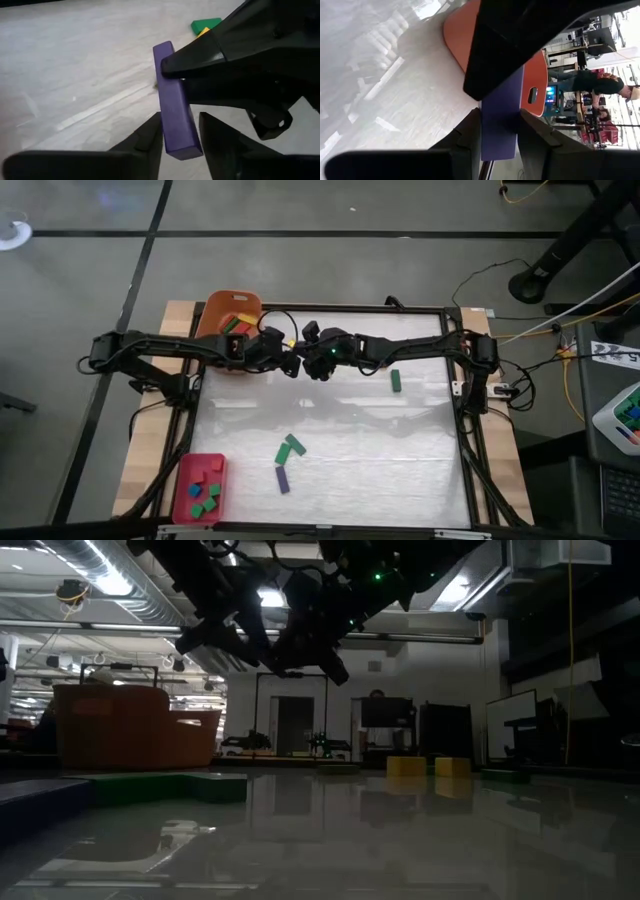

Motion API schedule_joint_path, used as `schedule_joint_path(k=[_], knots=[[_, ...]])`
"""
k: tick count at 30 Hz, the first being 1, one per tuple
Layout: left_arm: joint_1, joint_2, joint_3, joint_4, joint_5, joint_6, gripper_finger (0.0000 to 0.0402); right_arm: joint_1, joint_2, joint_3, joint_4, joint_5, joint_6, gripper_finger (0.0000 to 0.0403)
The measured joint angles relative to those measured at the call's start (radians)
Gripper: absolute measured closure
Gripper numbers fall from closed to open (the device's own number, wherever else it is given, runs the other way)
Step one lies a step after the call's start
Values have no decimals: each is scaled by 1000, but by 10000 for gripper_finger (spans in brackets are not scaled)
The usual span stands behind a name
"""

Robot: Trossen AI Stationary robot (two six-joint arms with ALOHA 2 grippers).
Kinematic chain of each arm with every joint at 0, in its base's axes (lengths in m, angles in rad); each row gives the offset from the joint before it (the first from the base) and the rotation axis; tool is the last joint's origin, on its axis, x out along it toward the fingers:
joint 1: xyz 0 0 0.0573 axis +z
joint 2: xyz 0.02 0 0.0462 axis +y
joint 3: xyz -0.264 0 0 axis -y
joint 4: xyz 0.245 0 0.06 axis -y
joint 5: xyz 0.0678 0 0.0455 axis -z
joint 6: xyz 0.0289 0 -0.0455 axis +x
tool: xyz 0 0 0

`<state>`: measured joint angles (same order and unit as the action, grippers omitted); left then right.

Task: Sort blocks by size
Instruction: Put the big purple block into the orange bin

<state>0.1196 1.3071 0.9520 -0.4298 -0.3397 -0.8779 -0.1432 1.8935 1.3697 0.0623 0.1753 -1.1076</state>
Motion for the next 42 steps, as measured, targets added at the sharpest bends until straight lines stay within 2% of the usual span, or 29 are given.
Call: schedule_joint_path(k=[7, 14, 22, 25, 29, 32, 35, 39, 42], knots=[[4, 0, 0, -7, -12, 36, 360, 0, -2, 0, -2, 6, -3, 302], [12, 0, 0, -12, -8, 70, 361, 0, -3, 0, -9, 9, 9, 289], [105, -25, 0, -11, -3, 170, 361, 1, -3, 1, -31, 215, 87, 219], [163, -48, 0, -77, -46, 201, 361, 7, -6, 1, -129, 300, 83, 204], [243, -73, 0, -234, -133, 202, 361, 12, -29, 0, -310, 374, 82, 204], [296, -82, 1, -362, -186, 198, 360, 12, -48, 1, -478, 370, 82, 209], [337, -82, 0, -436, -193, 202, 358, 12, -66, 0, -612, 357, 92, 212], [368, -80, 1, -452, -192, 224, 353, 12, -88, 0, -748, 348, 143, 212], [382, -80, 0, -444, -192, 273, 332, 12, -106, 0, -825, 348, 191, 212]])
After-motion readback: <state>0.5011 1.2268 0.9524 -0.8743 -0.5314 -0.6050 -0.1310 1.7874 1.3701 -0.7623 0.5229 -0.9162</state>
